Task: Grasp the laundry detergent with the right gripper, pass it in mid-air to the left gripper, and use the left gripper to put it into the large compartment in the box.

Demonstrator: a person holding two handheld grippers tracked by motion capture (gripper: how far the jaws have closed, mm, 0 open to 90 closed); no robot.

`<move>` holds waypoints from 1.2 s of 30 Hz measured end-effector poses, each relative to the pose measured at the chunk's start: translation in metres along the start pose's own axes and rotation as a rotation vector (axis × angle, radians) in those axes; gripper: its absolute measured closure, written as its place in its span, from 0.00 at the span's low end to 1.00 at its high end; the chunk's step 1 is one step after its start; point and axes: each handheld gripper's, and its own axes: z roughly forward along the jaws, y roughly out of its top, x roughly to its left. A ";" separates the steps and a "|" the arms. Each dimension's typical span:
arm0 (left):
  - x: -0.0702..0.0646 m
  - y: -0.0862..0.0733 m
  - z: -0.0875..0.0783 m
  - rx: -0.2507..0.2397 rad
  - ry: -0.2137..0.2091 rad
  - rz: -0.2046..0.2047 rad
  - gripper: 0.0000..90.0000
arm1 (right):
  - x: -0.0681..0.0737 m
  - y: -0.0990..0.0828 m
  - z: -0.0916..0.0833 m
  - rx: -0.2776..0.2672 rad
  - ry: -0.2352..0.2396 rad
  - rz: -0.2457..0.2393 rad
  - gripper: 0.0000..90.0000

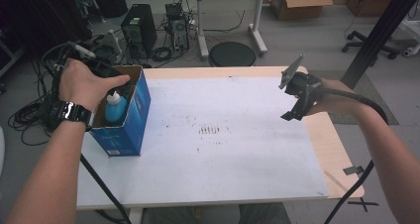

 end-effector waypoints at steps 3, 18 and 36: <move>-0.013 0.004 -0.007 -0.011 -0.016 0.041 0.21 | 0.002 0.004 0.000 -0.006 0.001 -0.006 0.10; -0.084 0.023 0.002 -0.018 -0.099 0.312 0.13 | 0.014 0.022 -0.006 -0.049 0.029 -0.032 0.08; -0.151 0.024 0.031 -0.013 -0.214 0.551 0.06 | 0.023 0.042 -0.007 -0.148 0.146 -0.067 0.04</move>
